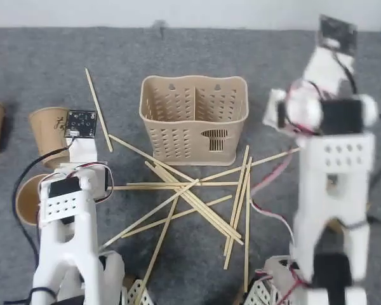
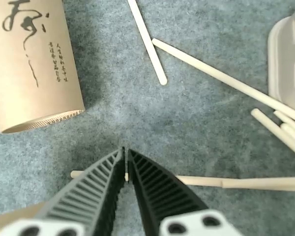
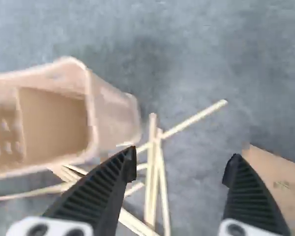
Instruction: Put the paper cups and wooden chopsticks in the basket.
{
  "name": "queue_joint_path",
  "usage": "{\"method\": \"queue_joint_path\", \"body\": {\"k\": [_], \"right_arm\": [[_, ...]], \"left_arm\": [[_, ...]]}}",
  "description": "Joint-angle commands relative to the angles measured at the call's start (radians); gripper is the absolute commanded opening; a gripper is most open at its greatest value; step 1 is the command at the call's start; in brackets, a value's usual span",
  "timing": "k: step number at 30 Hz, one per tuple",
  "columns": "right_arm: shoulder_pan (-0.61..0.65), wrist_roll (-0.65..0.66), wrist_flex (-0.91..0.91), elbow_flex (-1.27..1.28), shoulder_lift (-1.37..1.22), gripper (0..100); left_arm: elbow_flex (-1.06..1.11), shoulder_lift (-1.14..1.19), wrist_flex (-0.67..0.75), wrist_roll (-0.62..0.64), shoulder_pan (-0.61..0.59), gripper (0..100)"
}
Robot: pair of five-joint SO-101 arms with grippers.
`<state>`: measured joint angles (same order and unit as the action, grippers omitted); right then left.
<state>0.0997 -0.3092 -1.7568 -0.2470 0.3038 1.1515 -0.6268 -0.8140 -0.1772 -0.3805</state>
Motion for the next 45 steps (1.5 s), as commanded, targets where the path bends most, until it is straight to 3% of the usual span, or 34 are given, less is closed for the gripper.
{"method": "queue_joint_path", "body": {"k": [1, 6, 12, 19, 31, 35, 42, 45], "right_arm": [[-0.128, 0.084, -0.038, 0.181, 0.191, 27.8], [-0.341, 0.195, -0.028, 0.454, 0.346, 27.7], [-0.579, 0.316, 0.145, 0.755, 0.42, 27.7], [-0.719, 0.316, 0.295, 0.954, 0.429, 27.7], [-0.717, 0.313, 0.641, 1.197, 0.42, 27.7], [-0.662, 0.313, 0.696, 1.24, 0.42, 26.8], [-0.536, 0.296, 0.809, 1.301, 0.42, 3.1], [-0.526, 0.216, 0.871, 1.341, 0.427, 0.8]], "left_arm": [[-0.001, -0.006, 0.011, -0.009, -0.003, 1], [-0.001, -0.006, 0.011, -0.009, -0.003, 1], [0.001, -0.006, 0.011, -0.009, -0.003, 1], [0.001, -0.006, 0.011, -0.009, -0.002, 1], [0.002, -0.006, 0.008, -0.009, -0.003, 1], [0.002, -0.006, 0.008, -0.009, -0.003, 1], [0.002, -0.006, 0.008, -0.009, -0.003, 1], [0.002, -0.006, 0.008, -0.009, -0.003, 1]]}}
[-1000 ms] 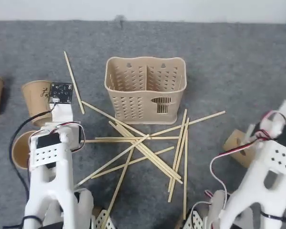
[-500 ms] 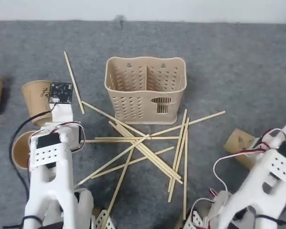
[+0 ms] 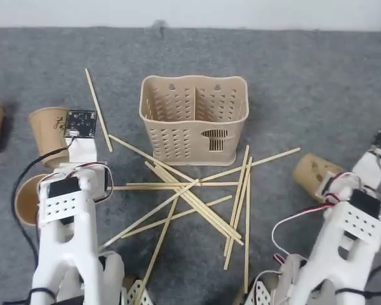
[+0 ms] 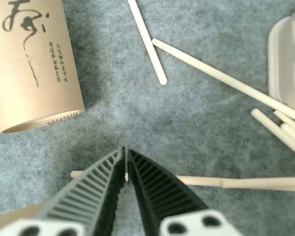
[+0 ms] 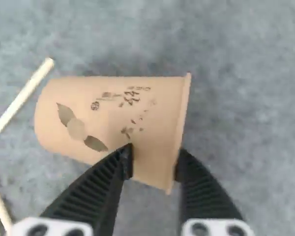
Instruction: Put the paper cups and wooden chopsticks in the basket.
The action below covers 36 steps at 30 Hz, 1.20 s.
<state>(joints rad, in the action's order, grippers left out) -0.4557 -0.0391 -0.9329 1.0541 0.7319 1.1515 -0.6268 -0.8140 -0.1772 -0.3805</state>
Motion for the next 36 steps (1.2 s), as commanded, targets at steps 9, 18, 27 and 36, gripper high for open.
{"method": "queue_joint_path", "body": {"k": [9, 18, 27, 36], "right_arm": [[0.027, -0.054, 0.044, 0.012, 0.004, 0.8], [0.027, -0.046, -0.159, -0.141, 0.004, 0.8], [0.001, 0.046, -0.455, -0.37, 0.004, 0.8], [-0.007, 0.213, -0.751, -0.559, -0.008, 0.7]], "left_arm": [[0.002, -0.006, 0.011, -0.011, 0.002, 1], [0.002, -0.006, 0.011, -0.011, -0.002, 1], [0.002, -0.006, 0.011, -0.011, -0.002, 1], [0.002, -0.006, 0.011, -0.011, -0.002, 1]]}}
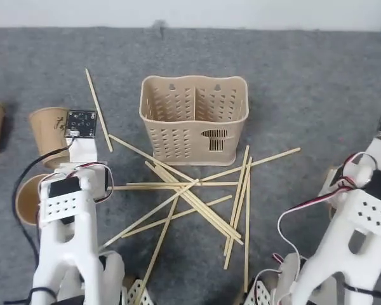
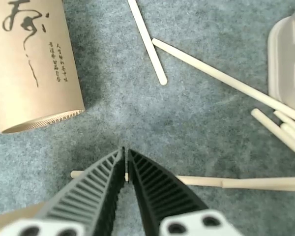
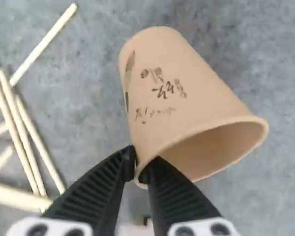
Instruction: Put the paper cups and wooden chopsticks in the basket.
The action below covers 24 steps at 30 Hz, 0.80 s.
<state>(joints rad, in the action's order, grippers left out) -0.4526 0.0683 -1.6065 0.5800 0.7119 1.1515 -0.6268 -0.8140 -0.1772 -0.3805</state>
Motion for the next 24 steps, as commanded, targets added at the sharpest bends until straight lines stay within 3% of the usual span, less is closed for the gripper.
{"method": "queue_joint_path", "body": {"k": [1, 10, 24], "right_arm": [[-0.01, 0.15, -0.108, -0.098, 0.012, 0.7], [-0.016, 0.433, -0.188, -0.155, 0.013, 0.6], [-0.01, 0.425, -0.15, -0.032, 0.01, 0.6]], "left_arm": [[0.002, -0.006, 0.011, -0.011, -0.002, 1], [0.002, -0.006, 0.008, -0.011, -0.003, 1], [0.002, -0.006, 0.006, -0.011, -0.003, 1]]}}
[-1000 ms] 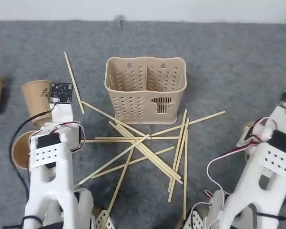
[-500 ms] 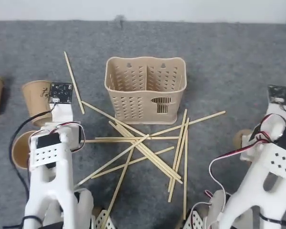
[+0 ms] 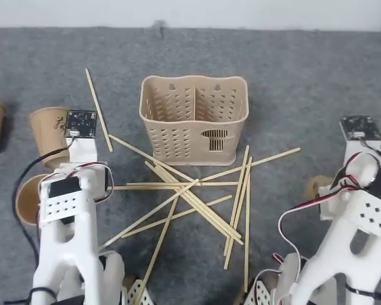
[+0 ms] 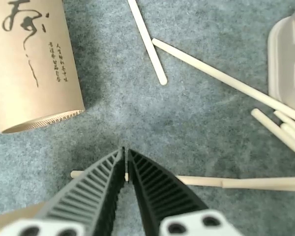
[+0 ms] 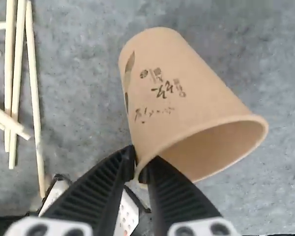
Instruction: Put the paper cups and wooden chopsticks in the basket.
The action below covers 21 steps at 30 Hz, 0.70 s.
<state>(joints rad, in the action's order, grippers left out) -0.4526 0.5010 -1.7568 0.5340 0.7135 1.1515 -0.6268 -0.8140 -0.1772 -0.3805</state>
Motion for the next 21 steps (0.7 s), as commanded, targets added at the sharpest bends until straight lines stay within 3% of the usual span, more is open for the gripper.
{"method": "queue_joint_path", "body": {"k": [1, 11, 17, 21], "right_arm": [[-0.01, -0.012, 0.007, 0.026, 0.008, 0.8], [-0.008, 0.103, 0.015, 0.121, 0.01, 1.3], [0.045, 0.095, 0.054, 0.12, 0.012, 24.5], [0.128, 0.003, 0.051, 0.074, 0.012, 27.5]], "left_arm": [[0.002, -0.006, 0.005, -0.011, -0.003, 1], [0.004, -0.006, -0.015, -0.011, -0.005, 1], [0.005, -0.006, -0.015, -0.011, -0.005, 1], [0.005, -0.006, -0.015, -0.011, -0.005, 1]]}}
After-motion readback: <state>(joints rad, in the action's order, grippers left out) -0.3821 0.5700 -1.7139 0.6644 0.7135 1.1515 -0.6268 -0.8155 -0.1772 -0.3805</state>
